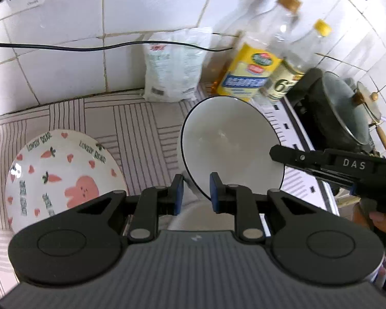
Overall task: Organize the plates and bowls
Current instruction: 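Carry the bowl onto the two-bowl stack and open the left gripper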
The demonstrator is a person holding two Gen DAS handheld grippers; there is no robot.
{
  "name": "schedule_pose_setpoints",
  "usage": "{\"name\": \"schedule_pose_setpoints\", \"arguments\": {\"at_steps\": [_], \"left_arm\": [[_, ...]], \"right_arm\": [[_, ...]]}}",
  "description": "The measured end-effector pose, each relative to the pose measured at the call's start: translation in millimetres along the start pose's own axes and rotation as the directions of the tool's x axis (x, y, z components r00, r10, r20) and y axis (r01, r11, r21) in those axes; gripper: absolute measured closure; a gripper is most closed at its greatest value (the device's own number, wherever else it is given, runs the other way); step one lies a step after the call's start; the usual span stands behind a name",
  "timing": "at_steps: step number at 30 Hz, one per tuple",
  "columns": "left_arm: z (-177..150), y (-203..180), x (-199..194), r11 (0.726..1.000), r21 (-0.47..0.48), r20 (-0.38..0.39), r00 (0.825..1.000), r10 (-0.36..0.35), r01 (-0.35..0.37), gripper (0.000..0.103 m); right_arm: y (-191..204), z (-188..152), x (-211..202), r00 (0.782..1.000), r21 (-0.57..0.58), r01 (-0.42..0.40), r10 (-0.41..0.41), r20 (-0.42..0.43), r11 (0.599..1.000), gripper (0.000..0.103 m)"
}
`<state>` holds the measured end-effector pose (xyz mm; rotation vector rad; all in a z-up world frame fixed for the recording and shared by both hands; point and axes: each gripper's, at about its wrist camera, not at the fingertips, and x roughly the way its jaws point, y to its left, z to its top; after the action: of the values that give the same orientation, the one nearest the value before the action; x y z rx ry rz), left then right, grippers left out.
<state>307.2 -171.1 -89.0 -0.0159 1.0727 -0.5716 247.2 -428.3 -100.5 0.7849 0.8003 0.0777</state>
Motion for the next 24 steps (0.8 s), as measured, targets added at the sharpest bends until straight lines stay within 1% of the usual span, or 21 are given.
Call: {"name": "schedule_pose_setpoints", "arguments": {"at_steps": [4, 7, 10, 13, 15, 20, 22, 24], "left_arm": [[-14, -19, -22, 1.0, 0.001, 0.01, 1.0, 0.028, -0.028, 0.083], [-26, -28, -35, 0.999, 0.0, 0.025, 0.998, 0.054, -0.054, 0.083], [-37, -32, -42, 0.997, -0.029, 0.021, 0.997, 0.075, -0.075, 0.083], [-47, -41, -44, 0.993, -0.025, 0.009, 0.994, 0.113, -0.113, 0.083], [-52, -44, -45, 0.99, -0.024, 0.003, 0.99, 0.139, -0.138, 0.083], [-66, -37, -42, 0.986, -0.085, -0.037, 0.989, 0.142, -0.144, 0.083], [-72, -32, -36, 0.983, -0.103, -0.066, 0.987, 0.144, -0.15, 0.083], [-78, -27, -28, 0.98, -0.133, -0.103, 0.985, 0.137, -0.15, 0.083]], "right_arm": [[10, -7, -26, 1.0, -0.077, -0.019, 0.021, 0.021, 0.997, 0.092], [14, -13, -35, 0.999, -0.134, -0.045, 0.048, 0.02, 0.99, 0.092], [10, -18, -39, 0.996, -0.152, -0.084, 0.087, 0.011, 0.985, 0.092], [7, -27, -44, 0.993, -0.194, -0.108, 0.116, 0.029, 0.975, 0.092], [4, -30, -46, 0.99, -0.19, -0.129, 0.136, 0.023, 0.973, 0.092], [0, -39, -38, 0.988, -0.208, -0.153, 0.151, -0.027, 0.966, 0.092], [-2, -47, -35, 0.988, -0.231, -0.156, 0.153, -0.029, 0.96, 0.092], [0, -57, -35, 0.99, -0.267, -0.137, 0.14, -0.01, 0.954, 0.092]]}}
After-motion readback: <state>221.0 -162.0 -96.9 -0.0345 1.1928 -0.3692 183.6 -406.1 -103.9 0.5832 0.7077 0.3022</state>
